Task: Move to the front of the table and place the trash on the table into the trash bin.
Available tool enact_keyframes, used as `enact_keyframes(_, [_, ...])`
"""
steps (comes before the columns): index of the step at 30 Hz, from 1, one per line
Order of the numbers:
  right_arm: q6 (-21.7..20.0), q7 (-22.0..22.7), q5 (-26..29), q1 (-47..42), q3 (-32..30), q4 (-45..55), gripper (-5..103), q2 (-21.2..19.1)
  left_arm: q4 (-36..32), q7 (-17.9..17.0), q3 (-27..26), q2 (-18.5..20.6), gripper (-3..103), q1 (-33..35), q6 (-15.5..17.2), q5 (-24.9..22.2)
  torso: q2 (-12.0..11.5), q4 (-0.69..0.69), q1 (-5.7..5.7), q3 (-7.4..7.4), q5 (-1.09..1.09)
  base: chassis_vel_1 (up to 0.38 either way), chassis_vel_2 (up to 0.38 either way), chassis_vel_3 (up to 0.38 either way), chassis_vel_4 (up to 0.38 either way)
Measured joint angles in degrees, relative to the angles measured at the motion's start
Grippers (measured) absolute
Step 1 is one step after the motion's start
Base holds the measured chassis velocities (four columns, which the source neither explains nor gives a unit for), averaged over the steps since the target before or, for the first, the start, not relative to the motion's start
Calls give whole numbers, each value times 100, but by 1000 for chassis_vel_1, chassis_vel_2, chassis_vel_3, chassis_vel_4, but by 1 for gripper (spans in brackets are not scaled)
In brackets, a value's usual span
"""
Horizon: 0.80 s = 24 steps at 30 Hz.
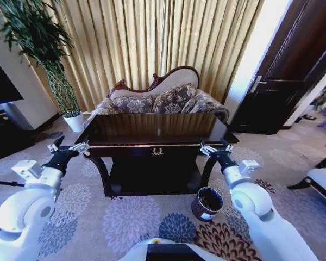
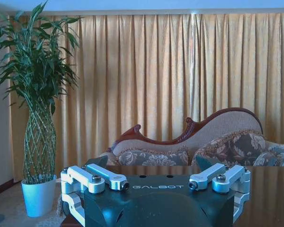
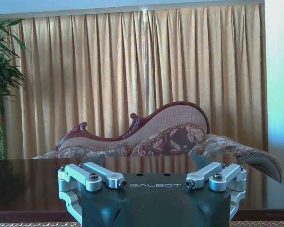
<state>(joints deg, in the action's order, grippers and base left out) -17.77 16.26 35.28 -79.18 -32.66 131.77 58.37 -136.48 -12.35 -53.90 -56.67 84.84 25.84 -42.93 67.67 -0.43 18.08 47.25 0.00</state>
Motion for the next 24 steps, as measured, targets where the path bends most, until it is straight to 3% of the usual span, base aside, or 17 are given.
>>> enact_keyframes(24, [73,6,-33,-157,-47,59,100,65,137,132,41,59,100,-103,0,-6,-1,0,1,1,0,15,-20,-13,16])
